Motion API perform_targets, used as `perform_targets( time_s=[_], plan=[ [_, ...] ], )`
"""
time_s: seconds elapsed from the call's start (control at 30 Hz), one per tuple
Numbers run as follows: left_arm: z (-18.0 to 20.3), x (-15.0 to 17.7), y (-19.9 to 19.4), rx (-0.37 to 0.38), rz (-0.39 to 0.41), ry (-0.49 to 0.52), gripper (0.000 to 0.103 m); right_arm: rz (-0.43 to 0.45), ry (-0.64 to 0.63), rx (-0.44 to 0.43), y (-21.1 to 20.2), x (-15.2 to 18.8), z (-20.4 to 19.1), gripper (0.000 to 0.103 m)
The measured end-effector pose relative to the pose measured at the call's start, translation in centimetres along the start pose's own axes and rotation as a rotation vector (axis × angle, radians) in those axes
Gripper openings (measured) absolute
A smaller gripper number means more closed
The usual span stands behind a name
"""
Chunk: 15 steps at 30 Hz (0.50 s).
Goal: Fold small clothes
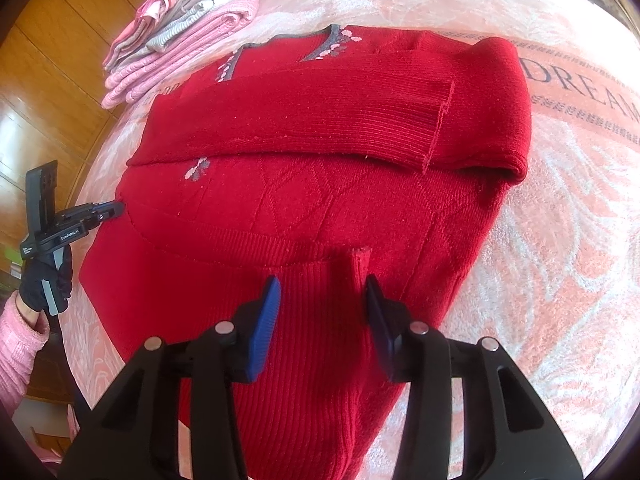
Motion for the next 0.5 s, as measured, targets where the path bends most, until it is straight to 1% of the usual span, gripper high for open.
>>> perform_targets(
  time_s=[0.07,0.1,0.13,0.17,0.2,0.23,0.27,0.33,0.43,0.5],
  plan=[
    [0.2,0.0,0.1,-0.009,-0.005,0.009,0.017,-0.003,-0.028,0.005,0.1,0.1,-0.4,0.043],
    [0.2,0.0,0.1,-0.011,-0.005,0.01,0.015,-0.005,-0.042,0.005,0.0,0.1,-0.6,0.039],
    [0.3,-0.1,0.0,-0.009,-0.003,0.011,0.015,-0.007,-0.055,0.005,0.0,0.2,-0.8,0.036],
    [0.3,0.0,0.0,-0.014,-0.002,0.015,0.014,-0.008,-0.069,0.009,-0.1,0.3,-0.9,0.03],
    [0.3,0.0,-0.1,-0.015,0.001,0.017,0.011,-0.01,-0.08,0.01,-0.1,0.3,-1.0,0.022],
    [0.3,-0.1,-0.1,-0.012,0.006,0.015,0.008,-0.011,-0.084,0.008,-0.2,0.4,-1.1,0.017],
    [0.3,-0.1,-0.3,-0.008,0.013,0.008,0.007,-0.01,-0.083,0.004,-0.3,0.4,-1.1,0.01],
    [0.2,-0.2,-0.7,-0.006,0.032,-0.011,0.005,0.004,-0.08,0.007,-0.7,0.2,-1.1,0.006],
    [0.3,-0.7,-1.8,0.012,0.077,-0.044,0.005,0.039,-0.053,-0.009,-1.9,-0.1,-1.1,0.005],
    [0.6,-1.2,-2.9,0.02,0.115,-0.043,0.005,0.075,-0.027,-0.034,-3.1,-0.5,-1.1,0.005]
  ],
)
Point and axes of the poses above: each gripper's, at about its wrist camera, not at the fingertips, and y roughly the way its jaws point, z to its right, x to its underside, the point moved 10 cm from there along y, roughly the way its jaws point, and after that the axes turned 10 degrees about z, right-handed, at the moved point
